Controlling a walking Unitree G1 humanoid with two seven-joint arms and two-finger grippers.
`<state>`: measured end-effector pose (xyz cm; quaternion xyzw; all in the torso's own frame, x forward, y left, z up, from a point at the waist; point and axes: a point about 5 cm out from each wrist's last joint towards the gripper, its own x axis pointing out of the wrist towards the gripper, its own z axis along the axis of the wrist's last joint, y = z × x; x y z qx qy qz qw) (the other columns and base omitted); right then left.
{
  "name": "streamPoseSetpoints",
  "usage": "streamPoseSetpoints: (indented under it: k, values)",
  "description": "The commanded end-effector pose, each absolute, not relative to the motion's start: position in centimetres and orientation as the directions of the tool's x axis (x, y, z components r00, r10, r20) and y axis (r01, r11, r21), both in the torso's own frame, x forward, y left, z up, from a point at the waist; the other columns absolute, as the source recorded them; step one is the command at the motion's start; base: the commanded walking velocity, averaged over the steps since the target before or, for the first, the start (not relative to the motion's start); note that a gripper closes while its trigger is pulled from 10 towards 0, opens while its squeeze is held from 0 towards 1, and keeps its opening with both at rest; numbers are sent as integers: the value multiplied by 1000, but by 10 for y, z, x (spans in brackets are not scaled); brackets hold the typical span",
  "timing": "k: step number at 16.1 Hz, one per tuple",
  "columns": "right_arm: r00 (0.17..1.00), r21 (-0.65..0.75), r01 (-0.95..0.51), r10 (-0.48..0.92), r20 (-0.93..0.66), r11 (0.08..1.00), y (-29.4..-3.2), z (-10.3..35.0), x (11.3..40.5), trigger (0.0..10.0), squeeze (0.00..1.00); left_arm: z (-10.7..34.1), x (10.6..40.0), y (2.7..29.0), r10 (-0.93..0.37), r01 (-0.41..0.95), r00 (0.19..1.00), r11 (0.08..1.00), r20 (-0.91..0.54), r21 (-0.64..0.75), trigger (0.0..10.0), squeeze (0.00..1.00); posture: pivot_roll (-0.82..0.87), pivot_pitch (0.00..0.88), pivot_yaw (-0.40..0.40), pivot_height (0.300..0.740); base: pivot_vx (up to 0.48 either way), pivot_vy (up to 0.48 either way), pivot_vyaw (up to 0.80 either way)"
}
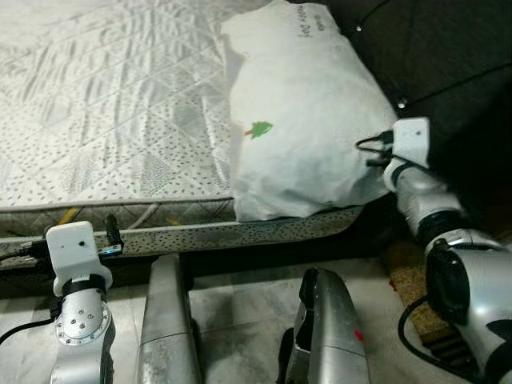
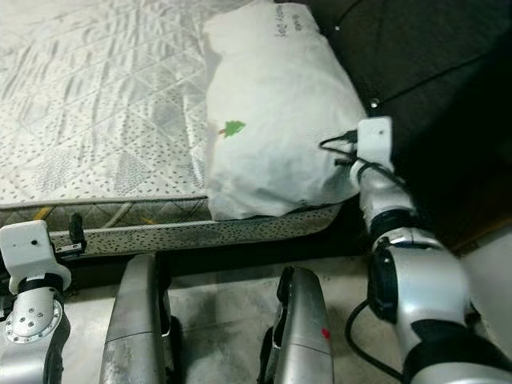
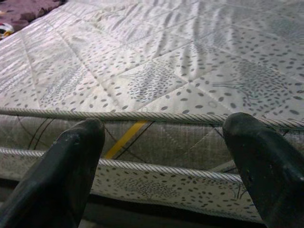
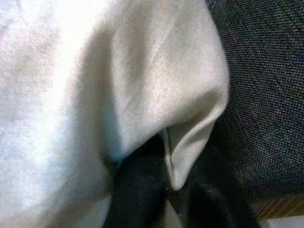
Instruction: Clean up the room
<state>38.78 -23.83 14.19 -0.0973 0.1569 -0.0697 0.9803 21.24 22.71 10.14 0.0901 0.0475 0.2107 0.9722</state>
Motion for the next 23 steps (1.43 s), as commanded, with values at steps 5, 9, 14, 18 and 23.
streamPoseSetpoints:
  k: [5,9,14,18,23]
  values:
    - [965,-323,91,-163,-204,942,-236,154,392,10000,1000,100,213,227,424,-405,904,892,-56,200,10000,0,155,52,-94,516,0,0,0]
    - [955,-396,120,-215,-206,910,-238,132,381,10000,1000,97,210,224,436,-420,898,889,-56,183,10000,0,157,33,-97,516,0,0,0]
    - [937,-447,212,-311,-159,869,-256,127,372,10000,1000,96,214,224,432,-415,900,890,-60,188,10000,0,144,12,-91,516,0,0,0]
    - [957,-271,290,-279,77,918,-248,181,390,10000,1000,97,217,223,428,-413,903,892,-49,185,10000,0,149,1,-94,516,0,0,0]
    - [977,-167,62,-25,214,984,-189,202,402,10000,1000,98,209,225,442,-428,896,885,-47,182,10000,0,177,15,-107,516,0,0,0]
